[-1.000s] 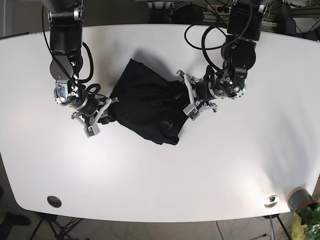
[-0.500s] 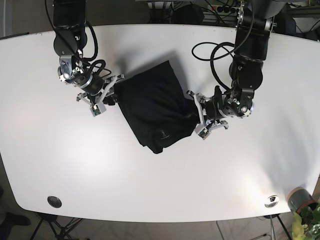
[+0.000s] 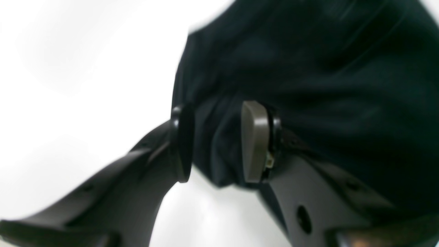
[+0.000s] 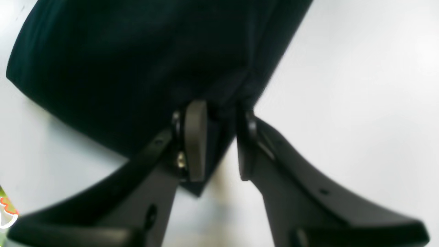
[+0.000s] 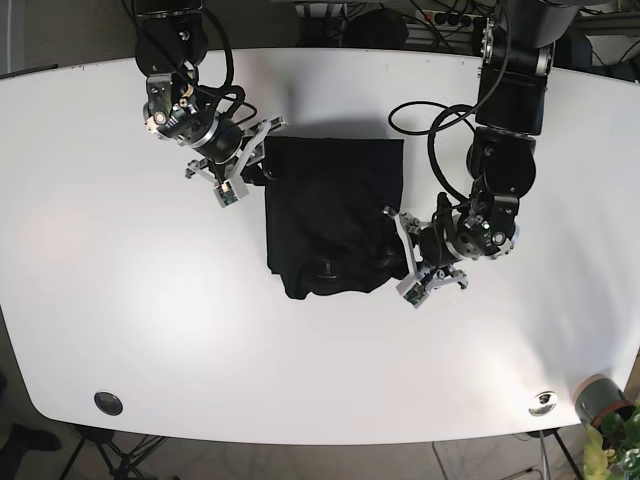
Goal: Fold the T-shirt properly
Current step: 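Grasp the bundle's sides with both grippers and square it, then grasp the folded shirt with the left gripper and drag it away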
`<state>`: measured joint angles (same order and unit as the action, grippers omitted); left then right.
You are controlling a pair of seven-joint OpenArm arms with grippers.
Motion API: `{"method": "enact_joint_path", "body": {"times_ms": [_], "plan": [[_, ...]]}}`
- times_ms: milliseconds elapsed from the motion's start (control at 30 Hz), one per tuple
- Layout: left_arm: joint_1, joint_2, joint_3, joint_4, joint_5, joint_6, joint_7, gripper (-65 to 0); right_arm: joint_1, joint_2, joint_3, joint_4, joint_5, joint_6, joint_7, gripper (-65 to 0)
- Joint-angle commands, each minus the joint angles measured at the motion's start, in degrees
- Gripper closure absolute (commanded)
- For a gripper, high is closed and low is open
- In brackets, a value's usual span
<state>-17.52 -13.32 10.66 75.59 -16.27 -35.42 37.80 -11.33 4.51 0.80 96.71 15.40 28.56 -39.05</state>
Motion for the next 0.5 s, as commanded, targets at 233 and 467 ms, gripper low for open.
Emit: {"method": "enact_joint_path", "body": {"times_ms": [233, 467], "plan": [[0.9, -2.0, -0.4, 10.6, -0.6, 0.7, -1.0, -21.7, 0.9, 0.8, 1.4, 8.2, 1.0, 0.41, -1.8, -13.6], [4.7, 0.9, 1.9, 18.5, -0.6, 17.9, -1.6, -39.9, 2.1, 0.4, 5.5, 8.0, 1.2, 0.41, -2.8, -13.6]]}}
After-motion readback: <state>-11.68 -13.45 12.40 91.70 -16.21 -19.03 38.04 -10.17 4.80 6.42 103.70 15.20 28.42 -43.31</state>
